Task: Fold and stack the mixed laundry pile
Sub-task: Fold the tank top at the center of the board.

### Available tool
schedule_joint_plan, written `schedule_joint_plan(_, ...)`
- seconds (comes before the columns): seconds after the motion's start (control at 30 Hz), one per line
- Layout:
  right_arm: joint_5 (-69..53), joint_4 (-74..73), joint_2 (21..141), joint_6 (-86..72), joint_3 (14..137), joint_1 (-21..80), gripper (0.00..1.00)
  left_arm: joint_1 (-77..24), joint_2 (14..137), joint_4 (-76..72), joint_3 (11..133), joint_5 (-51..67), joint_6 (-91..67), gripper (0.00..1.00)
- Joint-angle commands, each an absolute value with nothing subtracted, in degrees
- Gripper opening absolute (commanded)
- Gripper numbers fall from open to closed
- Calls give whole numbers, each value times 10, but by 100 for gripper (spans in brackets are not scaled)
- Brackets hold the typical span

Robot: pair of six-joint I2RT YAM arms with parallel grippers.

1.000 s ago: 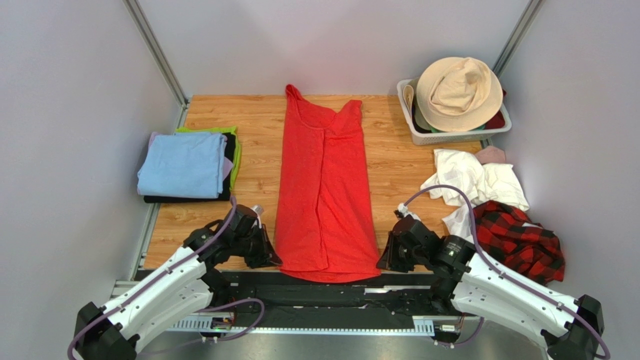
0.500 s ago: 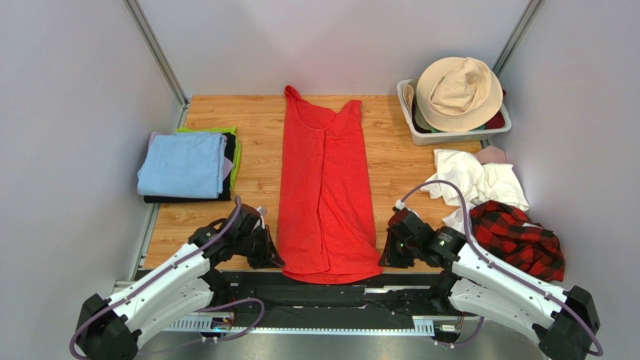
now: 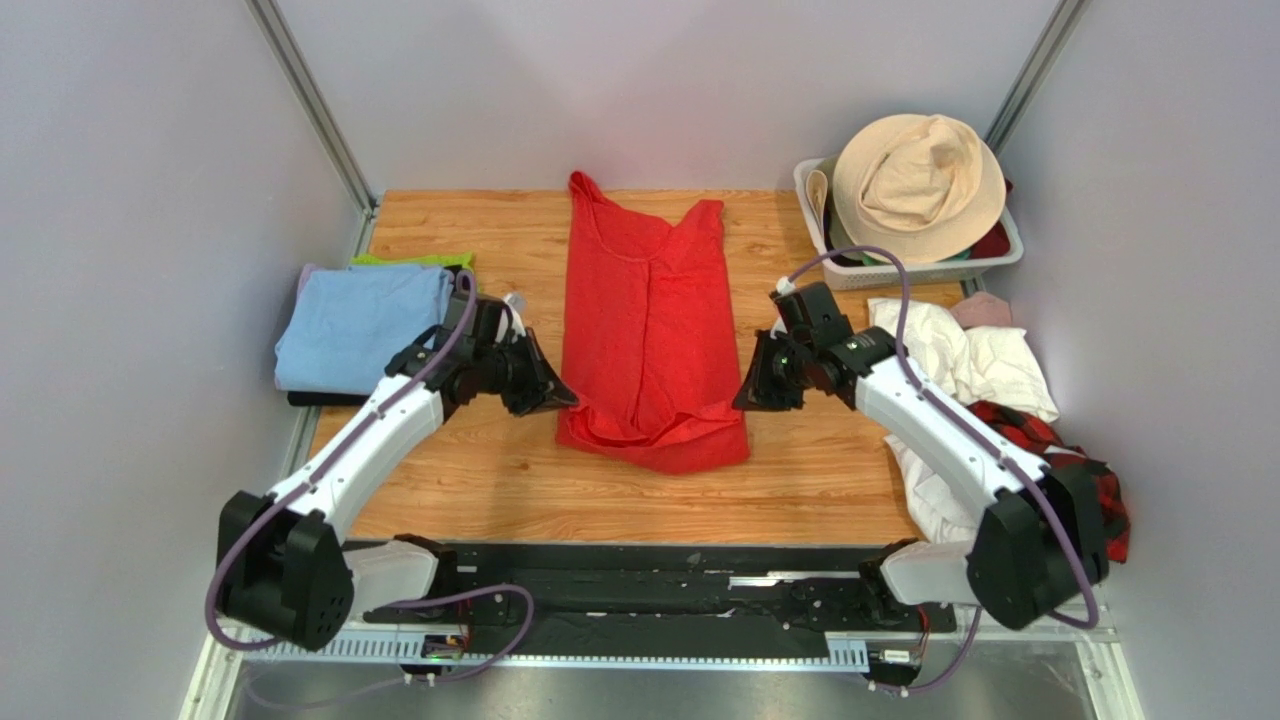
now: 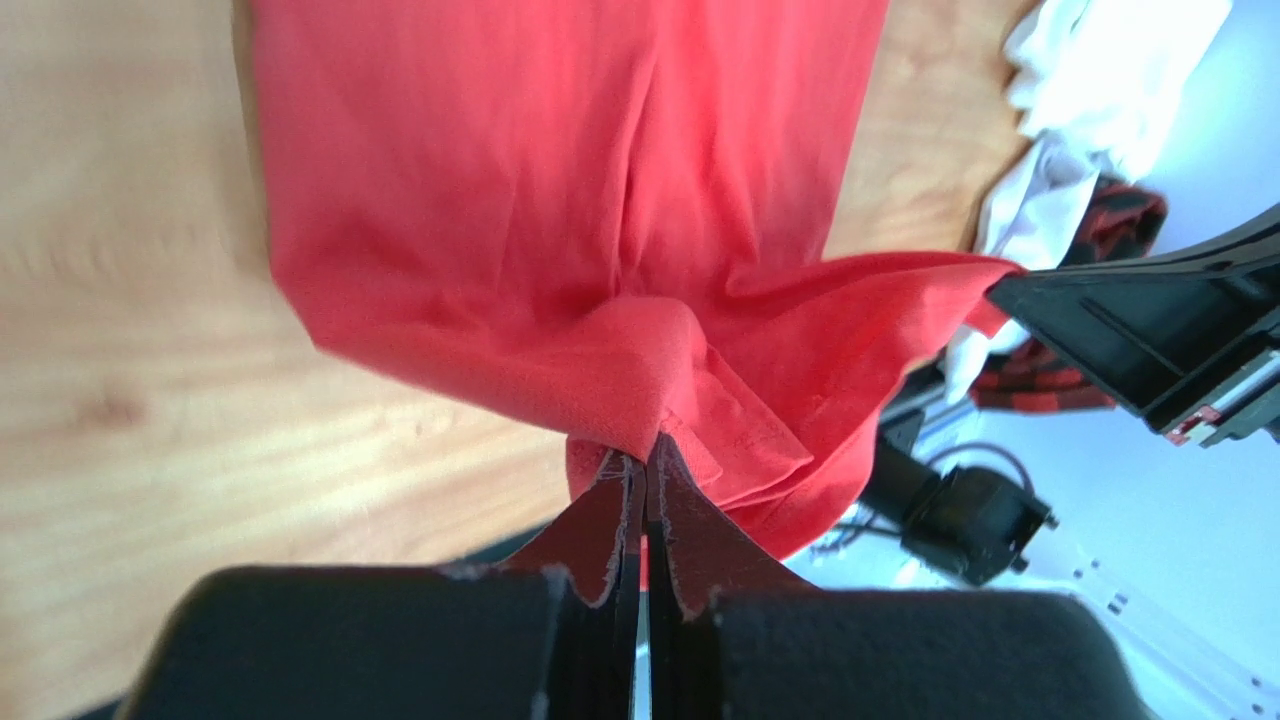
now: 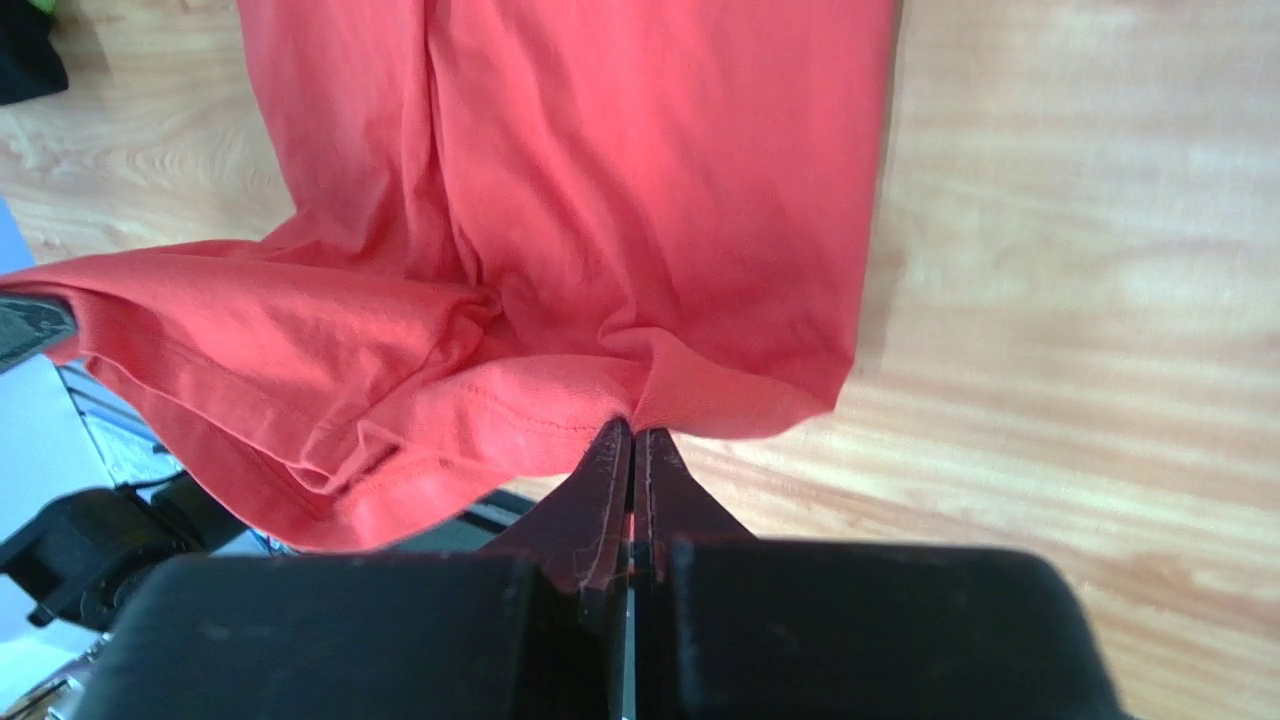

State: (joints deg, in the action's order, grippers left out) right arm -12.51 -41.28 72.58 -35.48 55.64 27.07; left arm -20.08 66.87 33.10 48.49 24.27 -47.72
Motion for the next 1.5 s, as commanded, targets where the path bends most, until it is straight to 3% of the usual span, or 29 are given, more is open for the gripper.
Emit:
schedule_joint_plan(0.0, -154, -389, 791, -311, 639, 244, 0, -160, 731, 284, 530, 259, -435, 0)
schedule_joint_plan(0.4, -163, -377, 986, -296, 777, 183, 0, -120, 933, 227, 656, 258, -441, 0)
schedule_joint_plan(1.47, -204, -401, 1162, -290, 991, 110, 0, -75, 1099, 291, 853, 261, -410, 0)
